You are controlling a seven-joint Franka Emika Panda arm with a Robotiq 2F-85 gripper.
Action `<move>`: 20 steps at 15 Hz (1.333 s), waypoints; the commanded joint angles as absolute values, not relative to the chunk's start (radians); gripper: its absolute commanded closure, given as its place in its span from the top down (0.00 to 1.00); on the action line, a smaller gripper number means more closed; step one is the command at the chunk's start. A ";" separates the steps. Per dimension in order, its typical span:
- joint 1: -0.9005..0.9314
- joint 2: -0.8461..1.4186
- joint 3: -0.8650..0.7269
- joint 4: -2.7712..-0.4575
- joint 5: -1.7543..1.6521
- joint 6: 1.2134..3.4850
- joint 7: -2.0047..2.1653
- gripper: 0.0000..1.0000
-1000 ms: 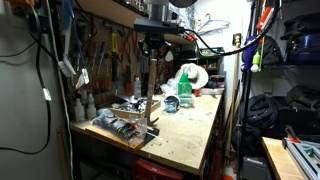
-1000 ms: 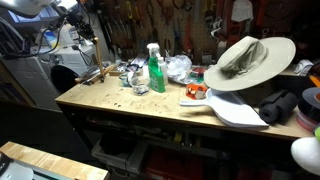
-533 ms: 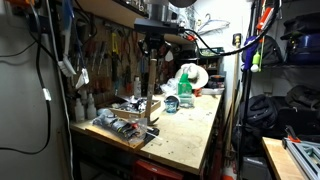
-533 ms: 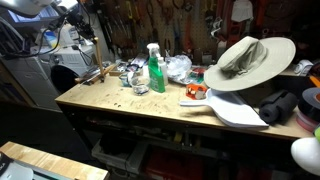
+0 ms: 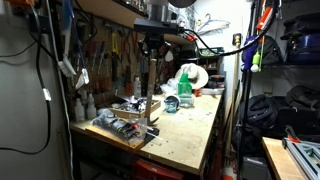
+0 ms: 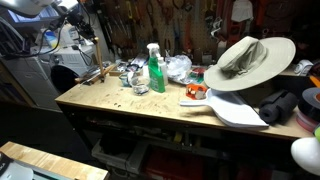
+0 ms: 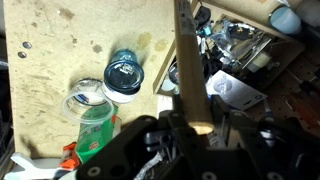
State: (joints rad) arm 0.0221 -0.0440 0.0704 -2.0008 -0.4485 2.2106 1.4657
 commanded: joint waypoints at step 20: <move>0.075 0.061 0.091 -1.841 -0.564 2.024 1.800 0.08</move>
